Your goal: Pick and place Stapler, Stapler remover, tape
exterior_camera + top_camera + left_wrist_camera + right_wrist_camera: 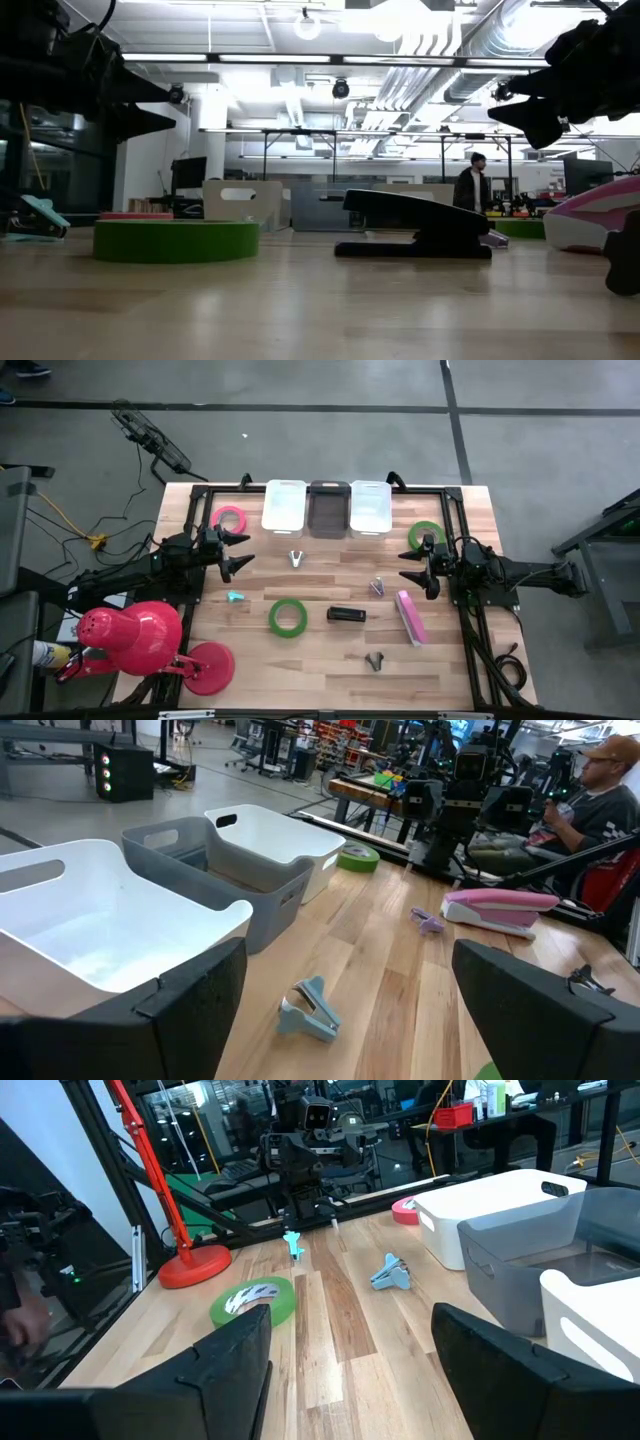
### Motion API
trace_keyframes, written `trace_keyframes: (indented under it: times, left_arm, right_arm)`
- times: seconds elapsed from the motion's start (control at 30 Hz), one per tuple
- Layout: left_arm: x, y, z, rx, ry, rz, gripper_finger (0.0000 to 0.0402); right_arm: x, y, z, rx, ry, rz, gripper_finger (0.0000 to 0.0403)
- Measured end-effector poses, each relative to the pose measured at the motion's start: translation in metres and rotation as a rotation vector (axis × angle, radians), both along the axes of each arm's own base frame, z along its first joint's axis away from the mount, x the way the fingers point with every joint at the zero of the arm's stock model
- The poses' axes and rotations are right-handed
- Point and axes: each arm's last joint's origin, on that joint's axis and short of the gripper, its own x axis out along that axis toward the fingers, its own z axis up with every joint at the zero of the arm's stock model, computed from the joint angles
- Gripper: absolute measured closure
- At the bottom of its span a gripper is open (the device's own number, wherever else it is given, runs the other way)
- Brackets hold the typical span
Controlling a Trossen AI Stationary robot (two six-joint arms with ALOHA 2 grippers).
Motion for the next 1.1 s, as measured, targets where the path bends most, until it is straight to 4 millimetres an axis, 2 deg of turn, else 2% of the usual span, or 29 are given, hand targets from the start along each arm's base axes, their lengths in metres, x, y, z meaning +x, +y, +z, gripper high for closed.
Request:
trace_keyframes:
  times: [0.8,1.1]
  left_arm:
    - [0.0000,0.0000,0.0000,0.000,0.000,0.000,0.0053]
    - [0.0000,0.0000,-0.0001,0.000,0.000,0.000,0.0053]
  right_arm:
    - [0.0000,-0.0004,-0.0001,0.000,0.001,-0.016,0.0135]
    - [0.0000,-0.0008,0.0001,0.088,-0.009,-0.032,0.0135]
